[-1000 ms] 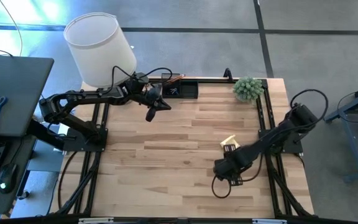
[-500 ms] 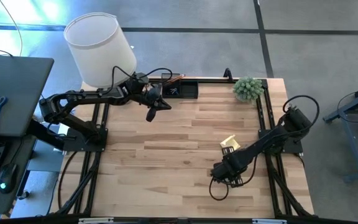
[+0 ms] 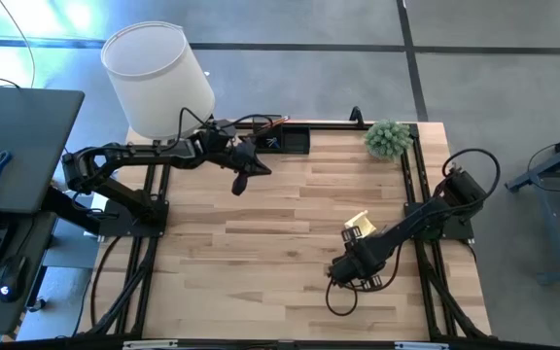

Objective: Pick and place office supplies into organizer
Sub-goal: Put the yellow scissors into the black desk organizer

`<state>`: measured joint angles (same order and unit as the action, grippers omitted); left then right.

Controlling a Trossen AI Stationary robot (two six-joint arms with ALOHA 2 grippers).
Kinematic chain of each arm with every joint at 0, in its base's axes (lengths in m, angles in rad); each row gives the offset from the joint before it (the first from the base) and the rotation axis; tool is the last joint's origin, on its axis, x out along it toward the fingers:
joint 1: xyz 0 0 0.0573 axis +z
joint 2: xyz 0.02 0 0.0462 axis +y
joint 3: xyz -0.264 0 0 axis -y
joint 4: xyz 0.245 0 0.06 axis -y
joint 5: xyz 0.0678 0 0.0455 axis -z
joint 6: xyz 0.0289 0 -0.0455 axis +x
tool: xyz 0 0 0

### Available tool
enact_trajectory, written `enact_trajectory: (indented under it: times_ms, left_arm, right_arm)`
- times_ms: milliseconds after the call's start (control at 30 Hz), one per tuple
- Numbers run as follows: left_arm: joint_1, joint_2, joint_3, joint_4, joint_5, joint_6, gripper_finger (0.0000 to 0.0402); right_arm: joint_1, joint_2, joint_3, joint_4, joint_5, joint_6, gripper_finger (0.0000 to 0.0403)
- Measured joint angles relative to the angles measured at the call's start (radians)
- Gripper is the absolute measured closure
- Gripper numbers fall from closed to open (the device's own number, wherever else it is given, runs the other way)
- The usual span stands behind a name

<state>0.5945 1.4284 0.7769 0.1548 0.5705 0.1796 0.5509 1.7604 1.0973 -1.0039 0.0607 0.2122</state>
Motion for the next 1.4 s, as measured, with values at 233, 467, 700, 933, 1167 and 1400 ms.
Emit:
enact_trajectory:
  times_ms: [233,467,700,933,1167,1400]
  left_arm:
    - [0.001,0.000,0.000,-0.001,0.002,-0.001,0.0401]
    - [0.001,0.000,0.000,0.000,0.004,-0.001,0.0401]
    - [0.001,0.000,0.000,0.001,0.004,-0.001,0.0401]
    - [0.001,0.000,0.000,0.001,0.004,-0.001,0.0401]
    - [0.001,0.000,0.000,0.001,0.004,-0.001,0.0401]
    - [0.001,0.000,0.000,0.000,0.005,-0.001,0.0401]
  right_arm:
    - [0.002,0.040,0.000,-0.001,0.029,-0.052,0.0203]
    - [0.008,0.091,0.000,0.002,-0.013,-0.059,0.0206]
    - [0.016,0.098,0.001,0.035,0.019,-0.043,0.0233]
    - [0.010,0.098,0.001,0.061,-0.002,0.035,0.0282]
    - [0.010,0.099,0.009,0.068,-0.004,0.060,0.0323]
    - [0.007,0.105,0.110,0.103,0.173,0.099,0.0330]
